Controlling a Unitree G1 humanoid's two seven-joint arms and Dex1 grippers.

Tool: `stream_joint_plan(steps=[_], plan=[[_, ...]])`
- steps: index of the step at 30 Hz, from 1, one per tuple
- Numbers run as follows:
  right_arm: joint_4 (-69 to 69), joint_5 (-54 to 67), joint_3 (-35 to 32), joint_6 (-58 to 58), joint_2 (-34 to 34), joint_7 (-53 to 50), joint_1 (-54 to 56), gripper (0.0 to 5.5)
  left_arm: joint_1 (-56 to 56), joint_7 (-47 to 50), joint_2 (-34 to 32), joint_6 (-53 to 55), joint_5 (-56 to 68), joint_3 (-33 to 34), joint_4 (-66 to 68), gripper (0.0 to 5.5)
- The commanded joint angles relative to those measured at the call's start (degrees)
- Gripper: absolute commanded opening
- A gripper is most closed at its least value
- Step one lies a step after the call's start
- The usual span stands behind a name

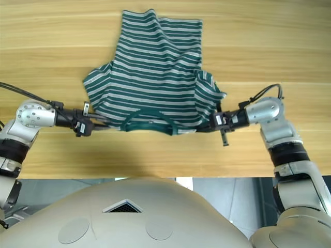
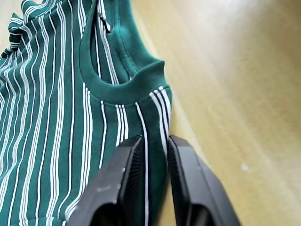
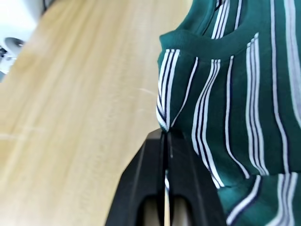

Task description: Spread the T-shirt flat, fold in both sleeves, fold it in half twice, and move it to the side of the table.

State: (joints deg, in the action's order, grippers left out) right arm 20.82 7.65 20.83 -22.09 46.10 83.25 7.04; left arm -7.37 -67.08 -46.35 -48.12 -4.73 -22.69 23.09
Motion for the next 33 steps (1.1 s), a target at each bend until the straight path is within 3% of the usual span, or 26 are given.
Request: stream_joint_plan(steps=[1,10,17,20,23,33], plan=[[-0.88,-1.42,0.02,0.02,0.93,-0.1,-2.11,0.0,3.39,-1.41,-3.46,2.7,-0.74,-1.08,-3.69,1.74],[-5.75,5.21,-5.1,2.51,4.57,3.24,-5.93,1.36,7.61,-2.14,-7.16,4.64,4.23,-0.57,-9.97,3.0],[-9.86,10.88,-11.5,2.65,5.55,3.86,-5.24,2.72,-0.21,-9.02,-4.84,9.7,25.98,6.8,-9.82,4.27],[-10.0,11.38,-13.2,2.76,5.07,2.98,-4.27,2.72,-8.3,-9.2,-0.69,9.87,26.02,9.74,0.67,4.27],[-8.67,11.2,-14.23,3.02,4.73,2.58,-2.78,2.22,-13.2,-9.52,2.46,7.49,23.07,10.71,9.79,4.29],[-1.09,2.84,-12.83,-1.28,2.65,-2.19,-0.1,0.34,-23.1,2.6,8.81,-2.81,5.37,9.82,31.67,2.57]])
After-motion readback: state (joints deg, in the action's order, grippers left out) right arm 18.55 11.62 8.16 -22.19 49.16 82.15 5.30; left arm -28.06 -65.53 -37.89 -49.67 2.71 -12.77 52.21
